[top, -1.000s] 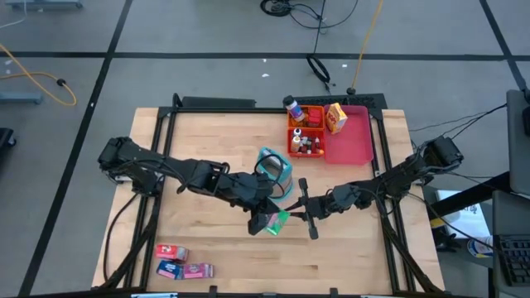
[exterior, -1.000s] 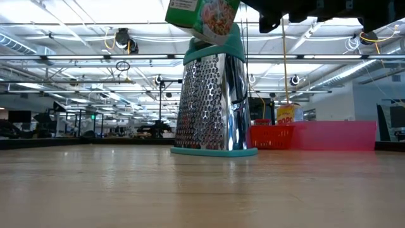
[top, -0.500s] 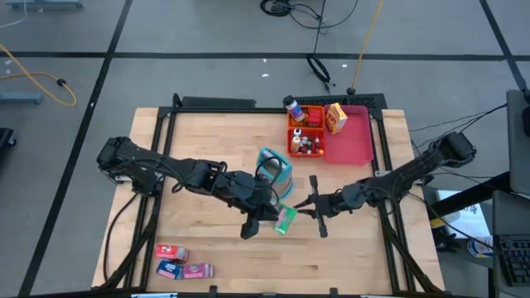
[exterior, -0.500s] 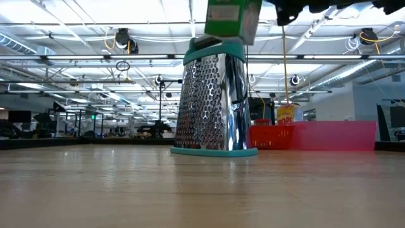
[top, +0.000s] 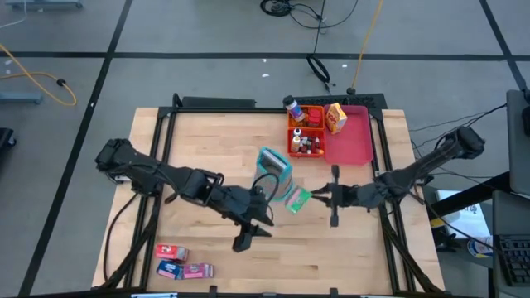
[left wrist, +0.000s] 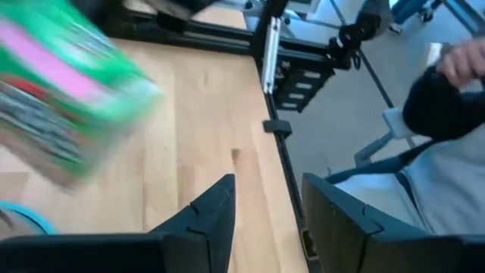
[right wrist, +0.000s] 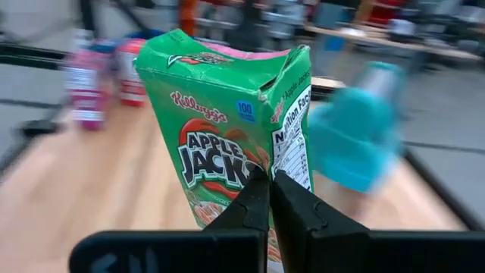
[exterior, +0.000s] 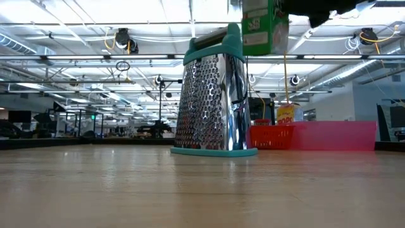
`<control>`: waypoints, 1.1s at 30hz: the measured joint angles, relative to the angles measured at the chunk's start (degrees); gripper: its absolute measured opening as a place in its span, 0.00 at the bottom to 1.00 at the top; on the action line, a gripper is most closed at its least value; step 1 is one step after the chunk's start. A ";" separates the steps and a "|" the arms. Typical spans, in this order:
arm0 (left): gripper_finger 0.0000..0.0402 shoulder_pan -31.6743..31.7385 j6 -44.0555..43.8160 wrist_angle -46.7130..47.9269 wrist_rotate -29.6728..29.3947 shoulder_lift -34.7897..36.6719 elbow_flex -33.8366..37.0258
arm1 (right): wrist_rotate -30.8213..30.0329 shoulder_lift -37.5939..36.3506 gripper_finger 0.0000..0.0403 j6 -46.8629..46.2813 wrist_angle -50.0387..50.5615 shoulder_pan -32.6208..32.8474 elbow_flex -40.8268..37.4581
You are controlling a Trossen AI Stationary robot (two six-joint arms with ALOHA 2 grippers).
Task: Pick & Place Kitchen Items
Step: Put the green cereal box into the red bin
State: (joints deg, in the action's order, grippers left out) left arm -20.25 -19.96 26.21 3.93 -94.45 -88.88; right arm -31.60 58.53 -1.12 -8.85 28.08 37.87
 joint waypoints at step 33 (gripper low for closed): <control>0.38 -9.48 -1.66 3.22 -15.09 -0.02 0.04 | -55.75 -13.44 0.00 -55.56 47.31 -12.66 -9.47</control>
State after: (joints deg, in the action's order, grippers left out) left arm -29.74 -21.62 29.43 -11.16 -94.48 -88.84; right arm -87.35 45.10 -56.67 38.46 15.42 28.40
